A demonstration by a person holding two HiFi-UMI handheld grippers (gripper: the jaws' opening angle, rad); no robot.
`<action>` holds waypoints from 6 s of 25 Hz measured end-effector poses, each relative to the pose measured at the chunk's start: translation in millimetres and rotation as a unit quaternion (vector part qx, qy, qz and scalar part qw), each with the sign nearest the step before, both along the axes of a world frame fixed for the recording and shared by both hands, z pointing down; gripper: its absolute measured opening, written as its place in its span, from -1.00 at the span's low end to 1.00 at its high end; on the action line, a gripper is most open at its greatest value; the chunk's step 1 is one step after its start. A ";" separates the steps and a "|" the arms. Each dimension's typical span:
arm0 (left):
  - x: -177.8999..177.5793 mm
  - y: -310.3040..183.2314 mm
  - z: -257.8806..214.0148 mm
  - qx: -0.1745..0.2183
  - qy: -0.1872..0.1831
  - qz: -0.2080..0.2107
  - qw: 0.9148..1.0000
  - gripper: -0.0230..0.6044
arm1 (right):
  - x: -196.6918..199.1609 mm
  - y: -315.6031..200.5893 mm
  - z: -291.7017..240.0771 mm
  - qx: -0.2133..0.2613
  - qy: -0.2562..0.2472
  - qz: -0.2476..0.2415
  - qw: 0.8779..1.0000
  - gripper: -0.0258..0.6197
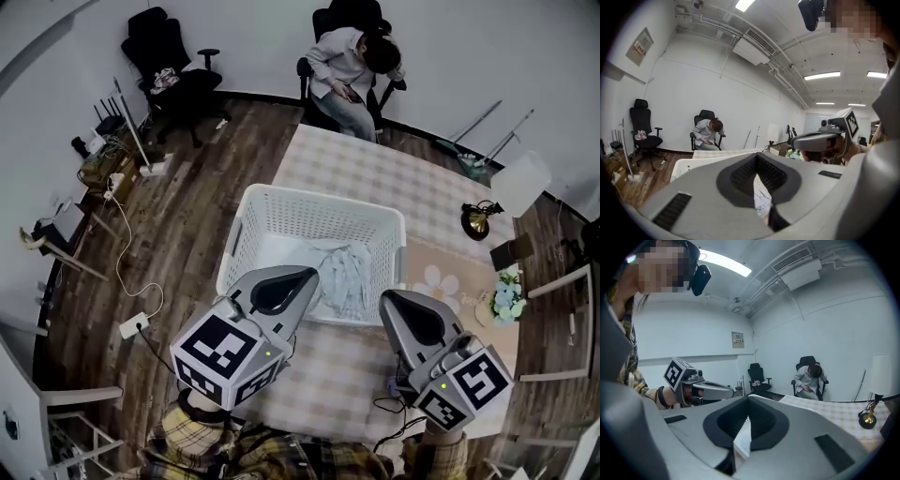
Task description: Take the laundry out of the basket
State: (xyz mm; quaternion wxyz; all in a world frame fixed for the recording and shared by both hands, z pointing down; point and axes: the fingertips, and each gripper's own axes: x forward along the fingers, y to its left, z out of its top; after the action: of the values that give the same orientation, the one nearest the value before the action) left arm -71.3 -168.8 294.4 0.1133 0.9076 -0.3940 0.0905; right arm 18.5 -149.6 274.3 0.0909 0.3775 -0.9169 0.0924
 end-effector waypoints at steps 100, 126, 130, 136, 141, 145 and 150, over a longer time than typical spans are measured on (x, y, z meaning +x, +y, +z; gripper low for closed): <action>-1.3 -106.6 154.3 -0.239 -0.146 0.106 0.954 -0.62 | -48.1 -130.2 143.4 -0.110 0.360 0.025 0.926 -0.62; 239.5 65.6 -23.8 -0.050 -0.089 0.169 0.980 -0.62 | 186.4 44.2 -22.6 0.046 0.225 0.136 0.964 -0.62; 283.1 93.9 -14.5 -0.058 -0.093 0.174 0.979 -0.62 | 229.6 68.8 -14.8 0.043 0.219 0.134 0.966 -0.62; 324.7 123.0 9.0 -0.074 -0.096 0.161 0.979 -0.62 | 272.8 103.1 13.6 0.003 0.217 0.109 0.970 -0.62; 340.6 141.7 41.4 -0.100 -0.101 0.152 0.978 -0.62 | 291.6 116.0 44.2 -0.011 0.207 0.098 0.973 -0.62; 342.1 150.3 80.4 -0.138 -0.110 0.145 0.974 -0.63 | 296.9 121.8 85.6 -0.054 0.205 0.092 0.973 -0.62; 338.7 154.0 139.0 -0.191 -0.123 0.136 0.964 -0.63 | 298.6 123.8 148.7 -0.114 0.204 0.085 0.969 -0.62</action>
State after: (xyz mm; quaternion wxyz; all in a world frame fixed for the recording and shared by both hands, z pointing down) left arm 267.5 -14.9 433.4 0.2214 0.8960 -0.2536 0.2897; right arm 317.2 -25.8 423.0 0.3101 0.4521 -0.8270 0.1243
